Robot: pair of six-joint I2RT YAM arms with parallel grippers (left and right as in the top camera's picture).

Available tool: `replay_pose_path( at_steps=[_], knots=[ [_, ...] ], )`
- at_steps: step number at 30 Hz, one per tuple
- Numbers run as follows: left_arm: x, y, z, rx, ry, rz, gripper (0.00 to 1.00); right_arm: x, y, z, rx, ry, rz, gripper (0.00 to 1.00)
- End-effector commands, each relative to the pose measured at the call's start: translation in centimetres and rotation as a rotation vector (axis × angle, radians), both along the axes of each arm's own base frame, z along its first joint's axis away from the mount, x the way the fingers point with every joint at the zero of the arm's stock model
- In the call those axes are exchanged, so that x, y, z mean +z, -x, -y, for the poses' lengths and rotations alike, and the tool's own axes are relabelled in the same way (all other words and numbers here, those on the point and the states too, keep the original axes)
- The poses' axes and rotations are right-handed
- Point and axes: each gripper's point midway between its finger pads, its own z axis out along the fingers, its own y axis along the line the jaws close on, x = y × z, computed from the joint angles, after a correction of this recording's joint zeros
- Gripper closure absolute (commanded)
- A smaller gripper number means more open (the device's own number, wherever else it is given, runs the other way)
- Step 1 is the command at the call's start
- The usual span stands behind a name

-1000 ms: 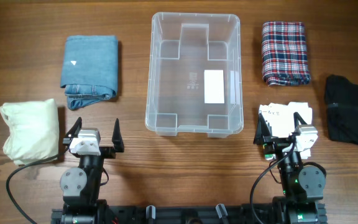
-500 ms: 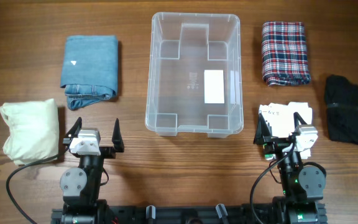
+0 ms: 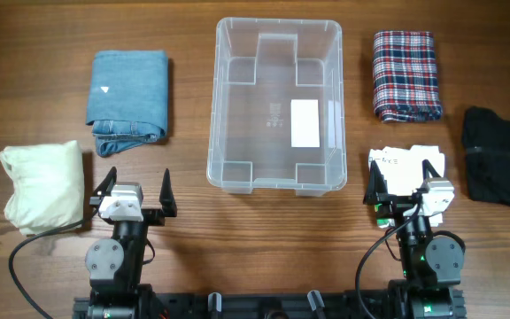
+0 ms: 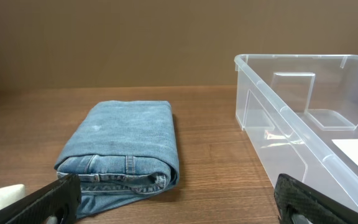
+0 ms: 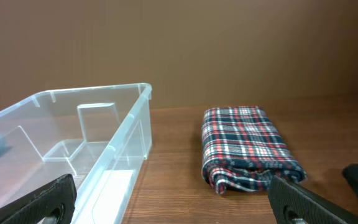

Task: Pack container
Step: 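Raise the right gripper and reach toward the plaid cloth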

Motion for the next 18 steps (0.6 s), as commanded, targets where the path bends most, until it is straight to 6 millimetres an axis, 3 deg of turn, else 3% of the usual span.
replay_pose_path(
  at_steps=[1,8,12,15,18],
  knots=[
    [-0.4,0.0,-0.2,0.009,-0.015,-0.014,0.00,-0.1,0.0,0.4,-0.026,0.020,-0.001,0.00],
    [-0.4,0.0,-0.2,0.009,-0.015,-0.014,0.00,1.7,0.0,0.6,-0.033,-0.062,0.067,0.00],
    [-0.4,0.0,-0.2,0.009,-0.015,-0.014,0.00,4.0,0.3,0.4,-0.022,-0.075,0.161,0.00],
    [-0.4,0.0,-0.2,0.009,-0.015,-0.014,0.00,6.7,1.0,-1.6,0.109,-0.144,0.265,0.00],
    [-0.4,0.0,-0.2,0.009,-0.015,-0.014,0.00,10.7,2.9,-3.3,0.217,-0.072,0.443,0.00]
  ],
)
